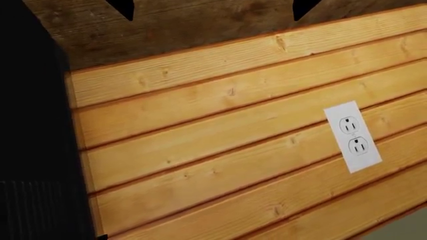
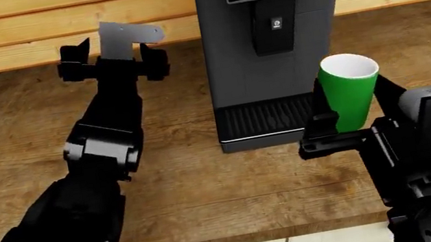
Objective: Pick the mug from the cabinet, place it under the coffee machine dispenser, and press the start button.
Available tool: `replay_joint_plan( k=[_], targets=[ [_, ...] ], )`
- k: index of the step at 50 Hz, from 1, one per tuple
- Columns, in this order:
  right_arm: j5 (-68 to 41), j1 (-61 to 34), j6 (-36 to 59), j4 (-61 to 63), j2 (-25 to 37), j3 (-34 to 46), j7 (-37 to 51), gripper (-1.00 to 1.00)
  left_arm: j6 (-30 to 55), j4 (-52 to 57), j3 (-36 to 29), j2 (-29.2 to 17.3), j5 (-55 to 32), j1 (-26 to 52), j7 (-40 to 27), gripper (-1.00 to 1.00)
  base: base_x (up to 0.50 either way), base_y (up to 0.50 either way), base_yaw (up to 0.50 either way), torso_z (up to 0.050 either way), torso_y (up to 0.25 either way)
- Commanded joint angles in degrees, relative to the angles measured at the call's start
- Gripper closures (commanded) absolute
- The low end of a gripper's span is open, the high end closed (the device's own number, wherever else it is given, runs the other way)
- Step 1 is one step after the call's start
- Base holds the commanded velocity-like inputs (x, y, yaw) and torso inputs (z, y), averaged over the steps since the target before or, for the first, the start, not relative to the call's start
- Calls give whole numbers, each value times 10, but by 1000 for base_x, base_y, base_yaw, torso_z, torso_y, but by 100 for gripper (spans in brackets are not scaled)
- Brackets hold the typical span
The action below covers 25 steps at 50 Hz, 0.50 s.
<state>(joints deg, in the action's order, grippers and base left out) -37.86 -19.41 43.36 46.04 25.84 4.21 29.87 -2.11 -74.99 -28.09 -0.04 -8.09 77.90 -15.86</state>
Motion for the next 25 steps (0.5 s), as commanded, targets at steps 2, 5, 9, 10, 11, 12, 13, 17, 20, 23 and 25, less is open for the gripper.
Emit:
replay_joint_plan(
  k=[2,5,9,10,11,12,13,17,20,23,25],
  targets=[
    [124,-3,-70,-83,-22,94,-56,100,-2,0,-5,0,0,0,-2,-100,0,0,0,0,0],
    [145,-29,-84,-122,-34,121,-65,100,-3,0,-6,0,0,-1,-2,-100,0,0,0,0,0],
    [163,-54,-106,-172,-48,142,-76,100,-3,0,-10,0,-2,0,-2,-100,0,0,0,0,0],
    [165,-57,-110,-181,-51,144,-78,100,-3,0,-11,0,-2,0,-3,-100,0,0,0,0,0],
    [166,-59,-112,-186,-52,146,-79,100,-3,0,-11,0,-3,1,-3,-100,0,0,0,0,0],
    [166,-61,-112,-189,-53,147,-80,100,-3,0,-12,0,-3,1,-3,-100,0,0,0,0,0],
    [166,-62,-112,-192,-54,147,-80,100,-3,0,-12,0,-3,1,-3,-100,0,0,0,0,0],
    [165,-67,-117,-201,-57,146,-81,100,-3,0,-14,0,-5,1,-3,-100,0,0,0,0,0],
    [164,-70,-127,-214,-62,144,-84,100,-4,0,-13,0,-3,0,-3,-100,0,0,0,0,0],
    [165,-73,-138,-228,-66,145,-88,100,-5,0,-12,0,-2,0,-2,-100,0,0,0,0,0],
    [164,-75,-142,-234,-68,144,-89,100,-4,0,-14,0,-4,0,-2,-100,0,0,0,0,0]
  ],
)
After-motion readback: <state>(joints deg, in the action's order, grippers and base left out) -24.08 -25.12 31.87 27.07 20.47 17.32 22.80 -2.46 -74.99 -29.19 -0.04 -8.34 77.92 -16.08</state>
